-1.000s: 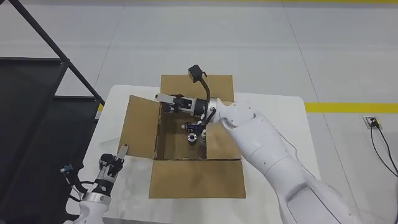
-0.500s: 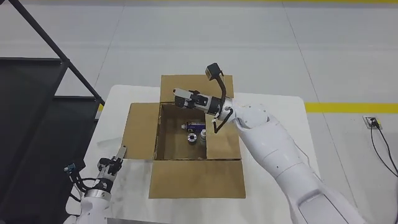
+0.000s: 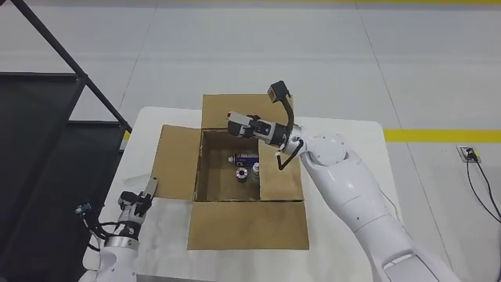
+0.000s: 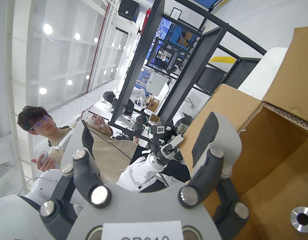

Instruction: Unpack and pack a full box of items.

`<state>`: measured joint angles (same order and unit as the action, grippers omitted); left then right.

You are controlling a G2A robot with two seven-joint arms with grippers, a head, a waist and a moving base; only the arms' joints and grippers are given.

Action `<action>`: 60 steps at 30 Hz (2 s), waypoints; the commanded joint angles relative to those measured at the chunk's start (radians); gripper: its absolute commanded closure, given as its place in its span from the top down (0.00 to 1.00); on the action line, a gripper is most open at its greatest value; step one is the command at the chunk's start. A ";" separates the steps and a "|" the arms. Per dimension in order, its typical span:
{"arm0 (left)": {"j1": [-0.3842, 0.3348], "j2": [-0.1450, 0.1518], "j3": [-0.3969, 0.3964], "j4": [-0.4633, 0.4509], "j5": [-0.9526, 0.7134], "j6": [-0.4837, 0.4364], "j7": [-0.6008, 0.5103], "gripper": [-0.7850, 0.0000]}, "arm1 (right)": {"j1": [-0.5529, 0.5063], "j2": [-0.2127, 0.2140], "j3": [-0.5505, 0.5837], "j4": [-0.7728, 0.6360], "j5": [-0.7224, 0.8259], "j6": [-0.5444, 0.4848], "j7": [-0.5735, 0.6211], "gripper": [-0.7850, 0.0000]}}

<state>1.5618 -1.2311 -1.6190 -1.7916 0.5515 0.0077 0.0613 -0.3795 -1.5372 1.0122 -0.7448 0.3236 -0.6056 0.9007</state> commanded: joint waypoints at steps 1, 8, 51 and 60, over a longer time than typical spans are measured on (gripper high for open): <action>0.021 -0.001 -0.008 -0.047 0.007 -0.003 0.025 1.00 | -0.009 0.005 0.008 -0.014 -0.005 0.004 0.000 1.00; 0.112 -0.002 -0.062 -0.263 0.005 -0.057 0.060 1.00 | -0.049 0.024 0.048 -0.071 -0.020 0.008 -0.009 1.00; -0.542 -0.087 0.571 0.149 -0.194 0.101 -0.612 1.00 | -0.626 0.212 0.546 -0.529 0.025 -0.049 -0.073 1.00; -0.560 -0.102 0.622 0.115 -0.240 0.061 -0.595 1.00 | -0.636 0.224 0.557 -0.508 0.045 -0.073 -0.085 1.00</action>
<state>1.0082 -1.3297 -1.0087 -1.6739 0.3158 0.0727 -0.5403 -1.0106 -1.3145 1.5661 -1.2526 0.3657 -0.6747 0.8174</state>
